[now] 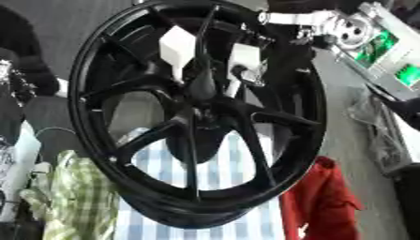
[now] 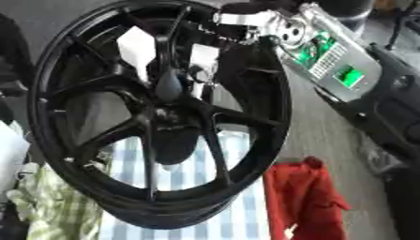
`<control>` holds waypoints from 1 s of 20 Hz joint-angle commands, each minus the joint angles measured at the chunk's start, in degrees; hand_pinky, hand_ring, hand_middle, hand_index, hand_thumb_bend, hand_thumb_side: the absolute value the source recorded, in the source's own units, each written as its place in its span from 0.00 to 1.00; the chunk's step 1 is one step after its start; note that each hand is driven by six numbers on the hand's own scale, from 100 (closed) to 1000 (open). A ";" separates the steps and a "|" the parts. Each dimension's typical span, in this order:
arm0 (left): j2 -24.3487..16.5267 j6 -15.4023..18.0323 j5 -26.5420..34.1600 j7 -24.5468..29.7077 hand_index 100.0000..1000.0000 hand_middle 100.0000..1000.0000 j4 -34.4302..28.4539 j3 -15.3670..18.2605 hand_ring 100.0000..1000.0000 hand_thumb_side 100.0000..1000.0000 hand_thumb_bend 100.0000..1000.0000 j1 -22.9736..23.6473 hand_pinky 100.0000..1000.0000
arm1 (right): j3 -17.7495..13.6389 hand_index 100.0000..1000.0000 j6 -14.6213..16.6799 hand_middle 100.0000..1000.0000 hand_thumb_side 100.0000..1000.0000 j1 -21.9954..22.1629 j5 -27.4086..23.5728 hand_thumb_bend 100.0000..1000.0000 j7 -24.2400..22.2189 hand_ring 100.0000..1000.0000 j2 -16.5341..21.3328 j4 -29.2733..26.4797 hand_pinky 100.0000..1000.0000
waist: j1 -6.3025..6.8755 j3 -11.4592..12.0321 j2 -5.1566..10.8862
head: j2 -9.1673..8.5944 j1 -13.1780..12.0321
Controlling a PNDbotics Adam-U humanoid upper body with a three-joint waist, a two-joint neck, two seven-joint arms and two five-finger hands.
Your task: Pull the pin out of the wheel hub.
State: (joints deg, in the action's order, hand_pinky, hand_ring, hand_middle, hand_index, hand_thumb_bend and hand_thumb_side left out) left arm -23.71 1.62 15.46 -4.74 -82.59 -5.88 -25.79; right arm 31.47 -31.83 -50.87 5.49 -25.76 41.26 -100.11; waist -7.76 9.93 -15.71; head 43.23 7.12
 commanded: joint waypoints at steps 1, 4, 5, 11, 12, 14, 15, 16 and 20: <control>-1.36 0.02 0.05 0.22 0.71 0.63 -0.80 -0.10 0.67 0.88 0.02 -0.85 0.54 | -0.79 0.51 0.42 0.32 0.00 -0.61 -1.08 0.00 1.68 0.48 1.76 0.37 0.70 | 0.39 0.05 1.19 | -0.52 0.30; -1.36 -0.07 0.14 0.21 0.71 0.63 -0.78 -0.10 0.67 0.89 0.03 -0.85 0.54 | -0.85 0.45 1.63 0.26 0.00 -0.51 -1.96 0.00 3.07 0.40 1.84 0.96 0.63 | 0.36 0.07 1.23 | -0.48 0.50; -1.37 -0.09 0.15 0.21 0.71 0.63 -0.75 -0.12 0.67 0.89 0.03 -0.84 0.54 | -1.02 0.45 2.02 0.26 0.00 -0.54 -2.40 0.00 3.65 0.39 1.96 0.89 0.61 | 0.35 0.04 1.25 | -0.46 0.53; -1.41 -0.23 0.15 0.19 0.71 0.63 -0.56 -0.10 0.67 0.89 0.03 -0.67 0.54 | -2.22 0.42 4.12 0.23 0.00 -1.29 -4.38 0.00 6.49 0.34 3.83 -1.01 0.56 | 0.27 -0.13 1.59 | -0.37 0.52; -1.40 -0.27 0.16 0.18 0.71 0.63 -0.51 -0.10 0.67 0.89 0.03 -0.66 0.54 | -2.33 0.42 4.31 0.23 0.00 -1.39 -4.69 0.00 6.54 0.34 4.07 -1.25 0.56 | 0.26 -0.15 1.65 | -0.34 0.52; -1.41 -0.30 0.15 0.21 0.71 0.63 -0.43 -0.15 0.67 0.89 0.03 -0.60 0.54 | -2.72 0.42 4.69 0.23 0.00 -1.59 -5.33 0.00 6.48 0.34 4.53 -1.75 0.56 | 0.20 -0.23 1.78 | -0.36 0.46; -1.41 -0.31 0.12 0.24 0.71 0.63 -0.39 -0.18 0.67 0.89 0.03 -0.56 0.54 | -3.04 0.42 4.91 0.23 0.00 -1.67 -5.68 0.00 6.38 0.34 4.87 -2.07 0.56 | 0.17 -0.27 1.85 | -0.41 0.44; -1.43 -0.33 0.11 0.24 0.71 0.63 -0.34 -0.18 0.67 0.89 0.03 -0.51 0.54 | -3.39 0.42 5.11 0.23 0.00 -1.71 -6.04 0.00 6.26 0.34 5.21 -2.37 0.56 | 0.14 -0.32 1.92 | -0.42 0.44; -1.51 -0.33 0.07 0.27 0.71 0.63 -0.21 -0.18 0.67 0.89 0.03 -0.31 0.54 | -5.60 0.42 6.13 0.23 0.00 -1.68 -8.00 0.00 6.04 0.34 6.71 -3.87 0.55 | 0.07 -0.59 2.20 | -0.61 0.60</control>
State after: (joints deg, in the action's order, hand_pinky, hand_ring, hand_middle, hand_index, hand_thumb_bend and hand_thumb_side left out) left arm -23.72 1.35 15.47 -4.50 -82.22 -6.19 -25.65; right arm 27.59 -26.19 -51.46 -1.67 -19.71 45.67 -102.62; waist -8.02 9.45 -15.05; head 43.18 7.49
